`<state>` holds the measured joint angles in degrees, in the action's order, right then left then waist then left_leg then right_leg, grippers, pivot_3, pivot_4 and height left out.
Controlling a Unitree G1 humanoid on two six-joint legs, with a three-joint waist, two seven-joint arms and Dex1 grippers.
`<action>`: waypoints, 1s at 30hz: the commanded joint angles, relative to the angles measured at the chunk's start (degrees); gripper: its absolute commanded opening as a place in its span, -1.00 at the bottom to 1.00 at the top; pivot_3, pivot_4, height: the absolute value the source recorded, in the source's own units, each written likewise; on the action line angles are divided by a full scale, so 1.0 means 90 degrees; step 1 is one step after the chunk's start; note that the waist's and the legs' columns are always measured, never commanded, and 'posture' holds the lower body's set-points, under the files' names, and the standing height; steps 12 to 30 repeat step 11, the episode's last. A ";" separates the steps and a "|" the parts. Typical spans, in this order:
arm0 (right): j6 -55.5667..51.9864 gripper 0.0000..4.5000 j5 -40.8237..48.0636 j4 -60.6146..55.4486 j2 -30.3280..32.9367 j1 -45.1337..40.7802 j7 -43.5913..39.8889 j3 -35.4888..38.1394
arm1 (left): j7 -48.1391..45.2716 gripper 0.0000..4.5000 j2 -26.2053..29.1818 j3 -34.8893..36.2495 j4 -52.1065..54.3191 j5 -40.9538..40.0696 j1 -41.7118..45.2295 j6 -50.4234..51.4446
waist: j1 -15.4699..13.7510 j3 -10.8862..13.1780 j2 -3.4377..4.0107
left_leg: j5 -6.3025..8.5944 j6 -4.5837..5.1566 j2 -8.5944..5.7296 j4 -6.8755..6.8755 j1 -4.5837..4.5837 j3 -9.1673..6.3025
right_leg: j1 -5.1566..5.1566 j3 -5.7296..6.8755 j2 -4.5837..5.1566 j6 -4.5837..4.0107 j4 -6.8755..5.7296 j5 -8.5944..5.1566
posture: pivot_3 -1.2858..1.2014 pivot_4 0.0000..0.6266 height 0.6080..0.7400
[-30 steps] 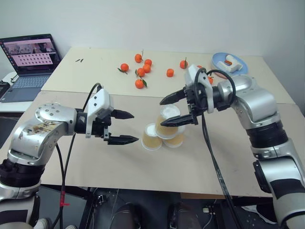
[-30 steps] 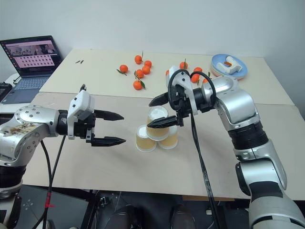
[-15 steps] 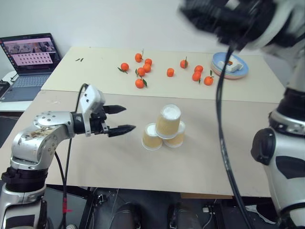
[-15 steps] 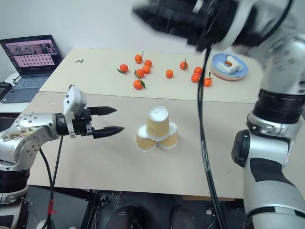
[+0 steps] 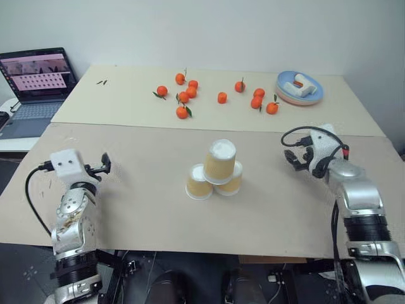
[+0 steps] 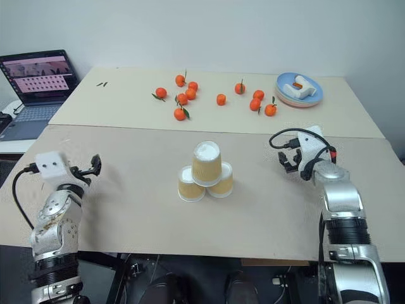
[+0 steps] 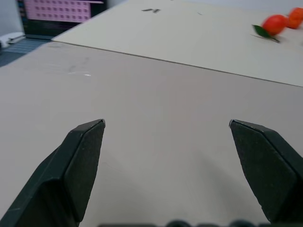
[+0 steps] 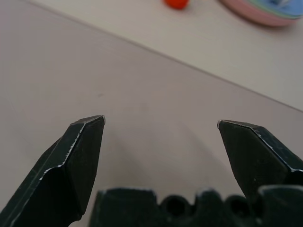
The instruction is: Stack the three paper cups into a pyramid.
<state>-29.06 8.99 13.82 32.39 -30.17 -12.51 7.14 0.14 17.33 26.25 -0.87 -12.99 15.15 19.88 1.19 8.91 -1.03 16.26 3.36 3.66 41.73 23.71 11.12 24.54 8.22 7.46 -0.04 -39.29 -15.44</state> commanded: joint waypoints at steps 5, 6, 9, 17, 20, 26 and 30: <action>0.0787 0.98 -0.0126 0.0114 -0.0764 0.0292 0.1336 0.0868 | 0.0306 1.00 -0.0014 0.0064 -0.0554 0.0123 0.0179 -0.0927 | -0.0048 0.0000 0.0000 | 0.0000 0.0000 -0.0002 0.0002 0.0005 -0.0001 | 0.0004 0.0000 0.0004 0.0000 0.0000 0.0000 | 0.03 -0.52 0.44; 0.0789 0.98 -0.0099 0.0123 -0.0852 0.0327 0.1430 0.0944 | 0.0336 1.00 -0.0012 0.0064 -0.0630 0.0141 0.0193 -0.1034 | -0.0049 0.0000 0.0000 | 0.0000 0.0000 -0.0002 0.0002 0.0005 -0.0002 | 0.0004 0.0001 0.0003 0.0000 -0.0001 0.0000 | 0.03 -0.52 0.44; 0.0851 0.98 -0.0153 0.0212 -0.0974 0.0419 0.1447 0.0912 | 0.0361 1.00 0.0039 0.0034 -0.0846 0.0234 0.0222 -0.1343 | -0.0042 0.0000 0.0001 | 0.0000 0.0000 -0.0002 0.0002 0.0005 -0.0002 | 0.0003 0.0002 0.0003 0.0000 -0.0001 0.0000 | 0.03 -0.52 0.44; 0.0900 0.98 -0.0175 0.0224 -0.1028 0.0463 0.1429 0.0873 | 0.0358 1.00 0.0056 0.0008 -0.0950 0.0258 0.0232 -0.1479 | -0.0034 0.0000 0.0001 | 0.0000 0.0000 -0.0002 0.0001 0.0005 -0.0002 | 0.0003 0.0001 0.0003 0.0000 -0.0001 0.0000 | 0.03 -0.52 0.44; 0.0900 0.98 -0.0175 0.0224 -0.1028 0.0463 0.1429 0.0873 | 0.0358 1.00 0.0056 0.0008 -0.0950 0.0258 0.0232 -0.1479 | -0.0034 0.0000 0.0001 | 0.0000 0.0000 -0.0002 0.0001 0.0005 -0.0002 | 0.0003 0.0001 0.0003 0.0000 -0.0001 0.0000 | 0.03 -0.52 0.44; 0.0900 0.98 -0.0175 0.0224 -0.1028 0.0463 0.1429 0.0873 | 0.0358 1.00 0.0056 0.0008 -0.0950 0.0258 0.0232 -0.1479 | -0.0034 0.0000 0.0001 | 0.0000 0.0000 -0.0002 0.0001 0.0005 -0.0002 | 0.0003 0.0001 0.0003 0.0000 -0.0001 0.0000 | 0.03 -0.52 0.44; 0.0900 0.98 -0.0175 0.0224 -0.1028 0.0463 0.1429 0.0873 | 0.0358 1.00 0.0056 0.0008 -0.0950 0.0258 0.0232 -0.1479 | -0.0034 0.0000 0.0001 | 0.0000 0.0000 -0.0002 0.0001 0.0005 -0.0002 | 0.0003 0.0001 0.0003 0.0000 -0.0001 0.0000 | 0.03 -0.52 0.44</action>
